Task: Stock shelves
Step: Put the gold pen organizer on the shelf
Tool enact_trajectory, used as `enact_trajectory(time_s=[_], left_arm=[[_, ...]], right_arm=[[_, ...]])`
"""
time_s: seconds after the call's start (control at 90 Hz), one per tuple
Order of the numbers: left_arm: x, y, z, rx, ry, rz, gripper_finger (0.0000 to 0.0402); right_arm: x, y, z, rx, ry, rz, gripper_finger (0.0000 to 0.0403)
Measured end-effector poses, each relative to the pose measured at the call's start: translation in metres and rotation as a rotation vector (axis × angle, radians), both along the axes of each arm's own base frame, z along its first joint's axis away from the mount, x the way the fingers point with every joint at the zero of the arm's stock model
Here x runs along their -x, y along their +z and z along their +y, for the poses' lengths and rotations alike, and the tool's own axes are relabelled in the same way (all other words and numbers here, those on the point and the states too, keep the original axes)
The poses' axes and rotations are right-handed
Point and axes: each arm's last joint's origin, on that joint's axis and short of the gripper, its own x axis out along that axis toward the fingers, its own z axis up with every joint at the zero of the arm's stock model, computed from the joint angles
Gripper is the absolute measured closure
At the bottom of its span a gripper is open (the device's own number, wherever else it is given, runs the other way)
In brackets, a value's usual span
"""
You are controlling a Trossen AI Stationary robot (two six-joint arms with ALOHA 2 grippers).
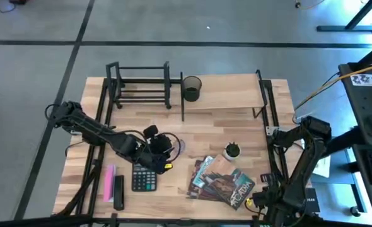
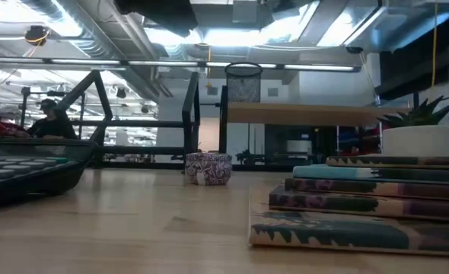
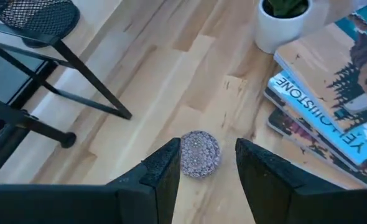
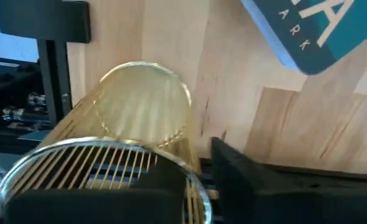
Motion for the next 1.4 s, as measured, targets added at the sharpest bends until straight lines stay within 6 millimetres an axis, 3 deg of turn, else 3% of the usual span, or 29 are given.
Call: enact_trajectory(time_s=[0.156,0.289,0.489,0.611,0.833,0.944,1.111,1.4], left_arm=[[0.004,0.0,-0.008,-0.015,-0.018,-0.009,0.0265],[0.006,0.001,-0.012,-0.033,-0.019,-0.021,0.0265],[0.006,0.002,-0.011,-0.057,-0.004,-0.033,0.0265],[0.006,0.002,-0.011,-0.066,-0.006,-0.03,0.0265],[0.005,0.002,-0.011,-0.065,-0.005,-0.034,0.0265],[0.004,0.002,-0.011,-0.057,-0.005,-0.046,0.0265],[0.003,0.003,-0.012,-0.05,-0.008,-0.062,0.0265],[0.002,0.004,-0.012,-0.063,-0.02,-0.062,0.0265]], right_arm=[[-0.026,0.02,-0.02,-0.025,-0.046,-0.014,0.04],[-0.051,0.061,-0.049,-0.032,-0.047,-0.045,0.0402],[-0.086,0.129,-0.113,0.005,-0.111,-0.142,0.0402],[-0.099,0.155,-0.149,-0.054,-0.164,-0.244,0.0403],[-0.104,0.166,-0.197,-0.08,-0.261,-0.281,0.0403],[-0.112,0.171,-0.234,-0.024,-0.362,-0.327,0.0403],[-0.109,0.188,-0.31,0.046,-0.551,-0.405,0.0403],[-0.065,0.187,-0.444,0.196,-0.904,-0.365,0.0403]])
